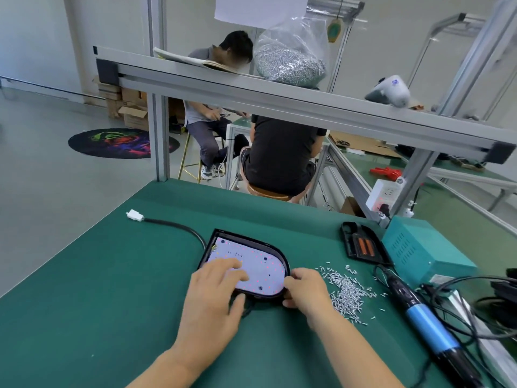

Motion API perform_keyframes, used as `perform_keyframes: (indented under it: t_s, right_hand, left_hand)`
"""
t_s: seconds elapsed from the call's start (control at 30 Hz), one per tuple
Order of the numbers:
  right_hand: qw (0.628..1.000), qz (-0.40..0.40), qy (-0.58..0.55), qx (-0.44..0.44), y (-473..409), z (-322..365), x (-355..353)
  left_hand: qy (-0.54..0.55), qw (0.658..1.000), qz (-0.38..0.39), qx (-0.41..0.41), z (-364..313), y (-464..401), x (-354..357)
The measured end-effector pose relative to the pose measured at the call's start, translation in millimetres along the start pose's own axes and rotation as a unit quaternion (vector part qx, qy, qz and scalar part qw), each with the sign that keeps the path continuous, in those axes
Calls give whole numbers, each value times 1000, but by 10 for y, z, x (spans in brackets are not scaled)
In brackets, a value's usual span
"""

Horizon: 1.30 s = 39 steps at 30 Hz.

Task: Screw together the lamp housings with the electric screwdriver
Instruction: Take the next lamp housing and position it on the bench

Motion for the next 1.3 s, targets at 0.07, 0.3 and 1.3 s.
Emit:
perform_keyframes:
  t_s: [0.07, 0.3, 1.3]
  right_hand:
    - [1000, -9, 0, 3, -63, -7, -61]
    - [996, -24, 60, -59, -234, 168, -266]
    - [799, 136, 245, -532, 268, 1188, 272]
  left_hand:
    - [27, 993, -24, -108, 341, 66, -190]
    - [72, 964, 168, -195, 876, 303, 18]
    - [69, 970, 119, -201, 1115, -641, 404]
Point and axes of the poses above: each hand's wrist, its own y-axis away from the middle knuckle, its own x-axis out of the palm, z = x × y, the point moved 8 cm from there along -y, towards the middle knuckle, and after that the axes turned 5 degrees about -y, right-handed, at the moved point
